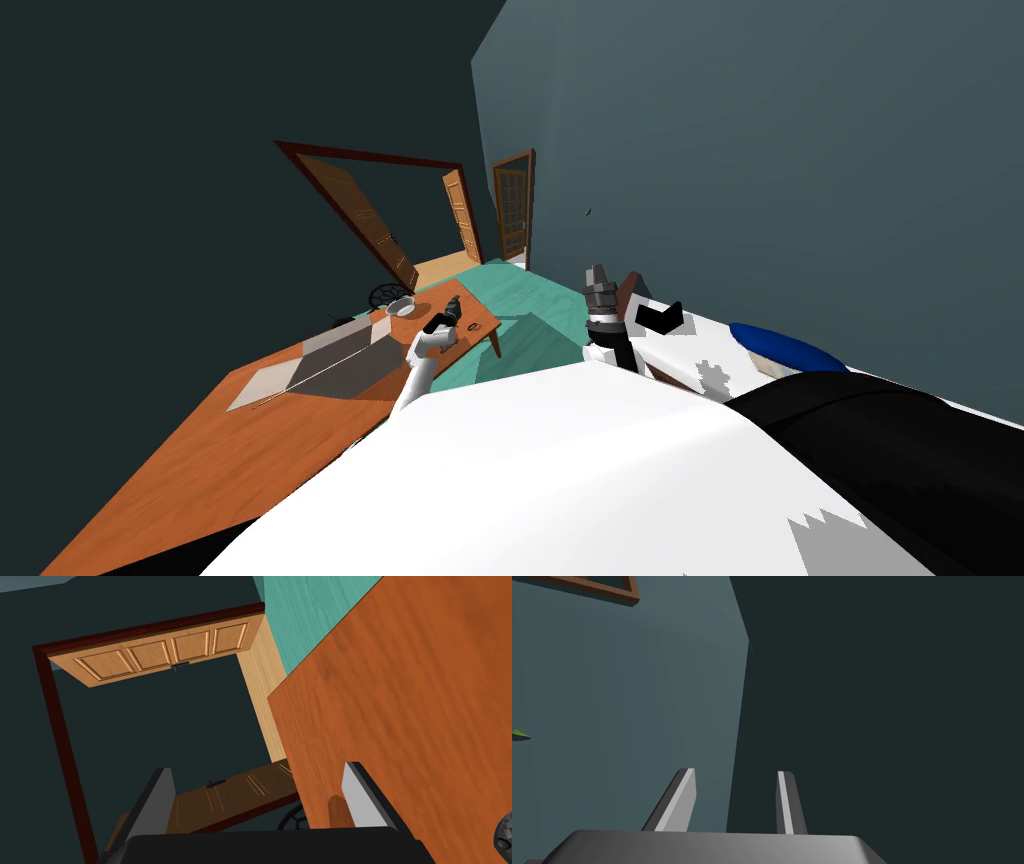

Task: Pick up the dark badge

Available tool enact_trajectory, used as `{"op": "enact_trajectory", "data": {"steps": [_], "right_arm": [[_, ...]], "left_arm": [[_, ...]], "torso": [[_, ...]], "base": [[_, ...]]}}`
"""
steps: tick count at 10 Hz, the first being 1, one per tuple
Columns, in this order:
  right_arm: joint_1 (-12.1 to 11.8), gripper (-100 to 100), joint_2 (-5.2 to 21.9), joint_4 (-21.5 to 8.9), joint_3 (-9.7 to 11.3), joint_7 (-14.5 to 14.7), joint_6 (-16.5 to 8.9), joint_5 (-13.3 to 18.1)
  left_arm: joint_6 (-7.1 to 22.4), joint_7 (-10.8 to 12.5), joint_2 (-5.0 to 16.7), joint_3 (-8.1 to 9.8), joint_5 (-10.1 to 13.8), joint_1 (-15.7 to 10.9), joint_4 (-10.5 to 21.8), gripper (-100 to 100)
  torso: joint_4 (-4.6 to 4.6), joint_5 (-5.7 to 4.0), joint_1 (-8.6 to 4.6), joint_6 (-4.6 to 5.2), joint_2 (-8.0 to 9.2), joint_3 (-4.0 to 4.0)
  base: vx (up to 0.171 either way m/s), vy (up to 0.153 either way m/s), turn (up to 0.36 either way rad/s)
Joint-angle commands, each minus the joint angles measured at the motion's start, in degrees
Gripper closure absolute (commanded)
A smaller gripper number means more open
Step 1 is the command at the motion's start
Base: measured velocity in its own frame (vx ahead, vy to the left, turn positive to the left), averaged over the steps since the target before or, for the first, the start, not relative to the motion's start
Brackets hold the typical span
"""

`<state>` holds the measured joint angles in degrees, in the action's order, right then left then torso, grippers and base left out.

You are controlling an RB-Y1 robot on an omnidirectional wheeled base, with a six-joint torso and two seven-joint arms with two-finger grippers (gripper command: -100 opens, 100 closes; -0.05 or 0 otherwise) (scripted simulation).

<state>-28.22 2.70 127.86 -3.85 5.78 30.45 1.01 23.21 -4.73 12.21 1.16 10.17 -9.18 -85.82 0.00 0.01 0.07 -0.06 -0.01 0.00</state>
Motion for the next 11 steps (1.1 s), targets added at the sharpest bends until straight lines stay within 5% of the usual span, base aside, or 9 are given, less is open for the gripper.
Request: {"op": "enact_trajectory", "data": {"steps": [1,6,9,11], "right_arm": [[0.0,0,0.0,0.0,0.0,0.0,0.0,0.0],[0.0,0,0.0,0.0,0.0,0.0,0.0,0.0],[0.0,0,0.0,0.0,0.0,0.0,0.0,0.0],[0.0,0,0.0,0.0,0.0,0.0,0.0,0.0]], "left_arm": [[2.9,0.2,0.2,0.13,0.6,-2.5,2.9,-100],[6.3,0.5,0.5,0.17,1.3,-4.4,8.7,-100],[11.8,1.3,1.2,0.21,2.7,-8.1,13.9,-100],[11.8,1.3,1.2,0.21,2.7,-8.1,16.0,-100]], "torso": [[0.0,0.0,0.0,0.0,0.0,0.0],[-0.01,0.0,0.01,-0.01,-0.03,-0.02],[-0.01,0.0,0.02,-0.01,-0.04,-0.02],[-0.02,0.01,0.04,-0.01,-0.06,-0.04]], "base": [[-0.004,0.007,-0.1],[0.002,0.006,-0.035],[0.009,0.011,-0.072],[0.01,0.011,-0.021]]}}
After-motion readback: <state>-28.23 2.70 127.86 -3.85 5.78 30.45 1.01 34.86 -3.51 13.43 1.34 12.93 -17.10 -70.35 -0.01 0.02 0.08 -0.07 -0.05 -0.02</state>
